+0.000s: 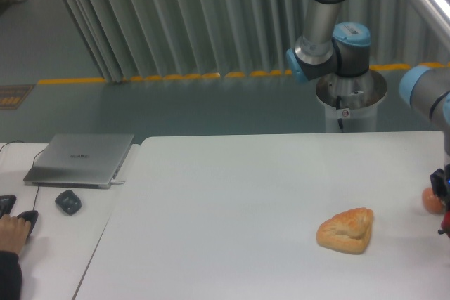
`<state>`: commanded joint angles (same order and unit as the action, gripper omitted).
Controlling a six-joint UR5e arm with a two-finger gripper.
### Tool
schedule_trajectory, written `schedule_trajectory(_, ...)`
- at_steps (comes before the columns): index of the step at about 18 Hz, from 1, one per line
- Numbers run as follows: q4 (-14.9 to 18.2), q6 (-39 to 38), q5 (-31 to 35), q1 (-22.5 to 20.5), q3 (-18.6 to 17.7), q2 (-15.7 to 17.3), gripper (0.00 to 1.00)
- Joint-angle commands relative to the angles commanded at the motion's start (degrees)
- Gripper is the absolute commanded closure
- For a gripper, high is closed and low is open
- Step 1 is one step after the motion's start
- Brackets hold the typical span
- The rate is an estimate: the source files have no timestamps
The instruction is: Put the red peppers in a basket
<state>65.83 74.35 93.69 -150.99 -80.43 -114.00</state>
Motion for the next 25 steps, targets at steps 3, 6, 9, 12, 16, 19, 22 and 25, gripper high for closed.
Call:
schedule_trajectory(3, -1.4, 0.0, 0.3, -1.0, 0.4, -0.3, 0.69)
schedule_trajectory(6, -5.4, -0.3, 0.5, -1.9, 0.4, -1.5, 0.69)
schedule_trajectory(9, -8.2, 0.1, 0.4, -4.5, 1.4, -2.0, 0.69)
schedule_trajectory(12, -8.8, 0.4, 0.4, -6.9, 3.3, -2.5, 0.69)
schedule_trajectory(16, -11.5, 0.3, 1.1, -8.3, 3.3, -4.8, 0.70)
schedule_trajectory(19, -13.7, 0.3, 2.3, -8.6, 3.2, -8.4, 0.69)
schedule_trajectory(22, -13.7, 0.0, 2.3, -8.4, 3.0, -9.1, 0.55)
schedule_trajectory(25, -13.9, 0.3, 2.3, -8.4, 2.7, -9.3, 0.00)
